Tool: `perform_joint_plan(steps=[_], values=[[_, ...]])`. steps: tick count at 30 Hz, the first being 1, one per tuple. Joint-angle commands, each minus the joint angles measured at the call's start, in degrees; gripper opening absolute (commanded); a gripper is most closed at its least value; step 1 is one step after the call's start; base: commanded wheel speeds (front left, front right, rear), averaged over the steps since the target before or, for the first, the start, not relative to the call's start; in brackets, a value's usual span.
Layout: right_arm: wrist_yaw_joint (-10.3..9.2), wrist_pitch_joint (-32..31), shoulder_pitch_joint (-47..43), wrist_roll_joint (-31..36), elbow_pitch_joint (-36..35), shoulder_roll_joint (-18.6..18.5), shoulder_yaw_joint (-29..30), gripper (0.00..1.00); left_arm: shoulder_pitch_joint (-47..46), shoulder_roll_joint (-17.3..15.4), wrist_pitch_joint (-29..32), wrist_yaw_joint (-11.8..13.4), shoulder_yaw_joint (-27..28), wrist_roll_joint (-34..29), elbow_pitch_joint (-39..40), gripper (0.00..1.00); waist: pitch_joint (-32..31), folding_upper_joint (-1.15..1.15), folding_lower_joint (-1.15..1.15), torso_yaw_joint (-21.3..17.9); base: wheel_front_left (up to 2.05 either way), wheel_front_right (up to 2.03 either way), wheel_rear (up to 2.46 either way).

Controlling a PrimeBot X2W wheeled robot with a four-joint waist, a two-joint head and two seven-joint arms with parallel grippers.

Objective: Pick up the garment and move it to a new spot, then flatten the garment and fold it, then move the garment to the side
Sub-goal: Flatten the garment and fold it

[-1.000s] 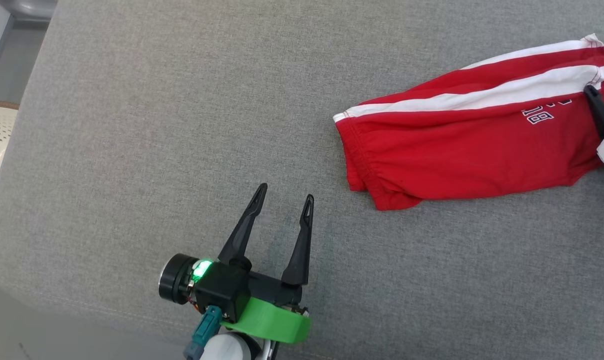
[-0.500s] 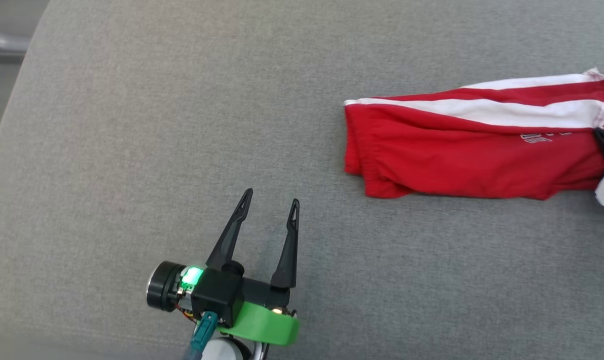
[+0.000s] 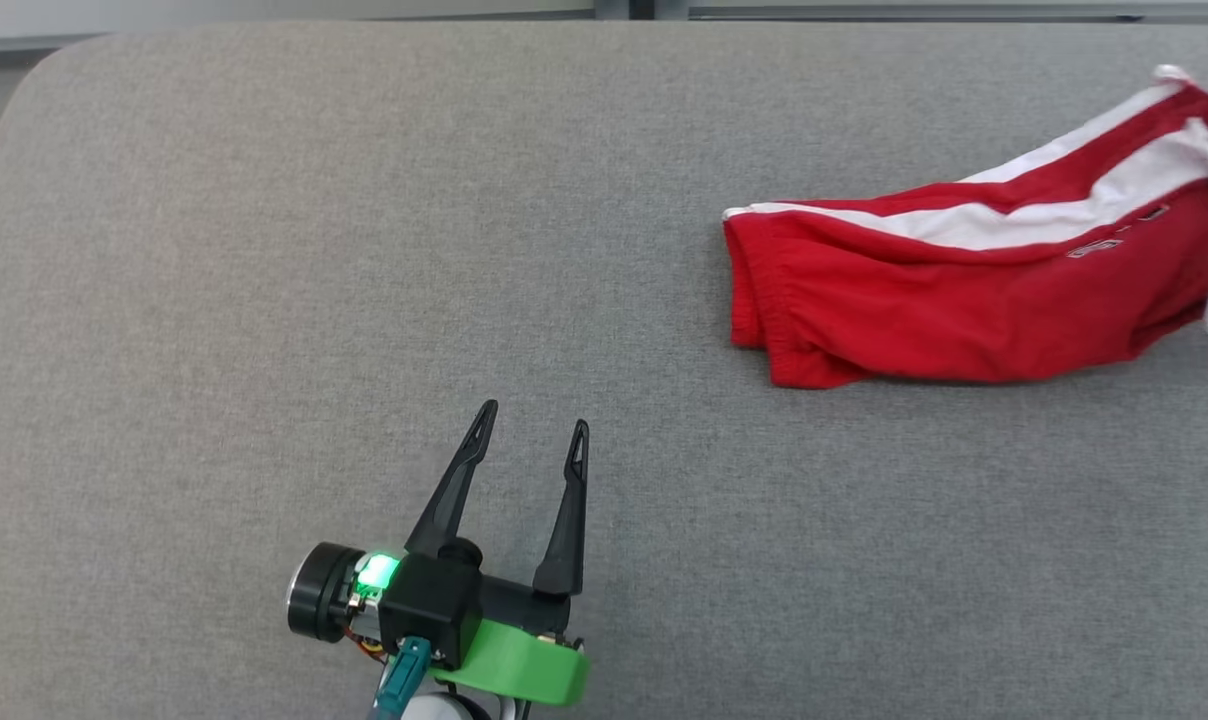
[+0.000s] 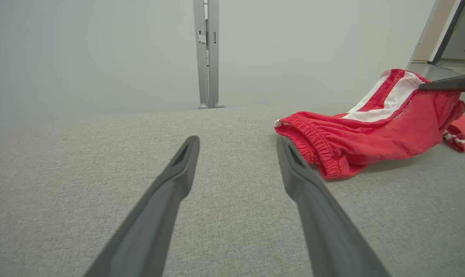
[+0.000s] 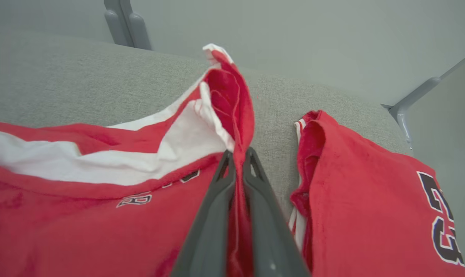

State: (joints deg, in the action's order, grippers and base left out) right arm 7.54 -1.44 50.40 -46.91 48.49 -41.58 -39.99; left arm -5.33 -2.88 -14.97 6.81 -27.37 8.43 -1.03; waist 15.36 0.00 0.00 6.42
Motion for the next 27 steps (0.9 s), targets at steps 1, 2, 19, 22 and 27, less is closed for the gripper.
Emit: perform_joint_plan(steps=[1, 2, 19, 22, 27], values=[[-0.12, -1.1, 1.0, 1.0, -0.6, 1.6, 0.0, 0.00, 0.8, 0.0, -0.3, -0.1, 0.2, -0.2, -0.2, 1.00, -1.4, 0.00, 0.00, -1.1, 0.00, 0.00, 0.00], [-0.12, -1.9, 1.4, 1.1, -1.2, 2.6, 0.5, 0.00, 0.8, 0.0, -0.3, -0.2, 0.0, -0.2, -0.3, 1.00, -1.8, 0.00, 0.00, -1.1, 0.00, 0.00, 0.00], [-0.11, -9.0, -5.7, 11.9, -14.3, 19.5, 12.7, 0.00, 0.9, 0.0, -0.3, 0.4, -1.0, 0.7, -0.2, 1.00, -2.5, 0.00, 0.00, 2.3, 0.00, 0.00, 0.00], [-0.11, -10.7, -8.5, 14.7, -17.9, 22.5, 15.6, 0.00, 0.6, 0.0, -0.3, 0.7, -1.2, 0.8, -0.2, 1.00, -2.1, 0.00, 0.00, 2.8, 0.00, 0.00, 0.00], [-0.10, -13.8, -13.3, 18.5, -23.3, 27.5, 19.0, 0.00, 0.0, 0.0, -0.3, 0.7, -1.5, 0.8, -0.4, 1.00, -1.4, 0.00, 0.00, 3.5, 0.00, 0.00, 0.00]])
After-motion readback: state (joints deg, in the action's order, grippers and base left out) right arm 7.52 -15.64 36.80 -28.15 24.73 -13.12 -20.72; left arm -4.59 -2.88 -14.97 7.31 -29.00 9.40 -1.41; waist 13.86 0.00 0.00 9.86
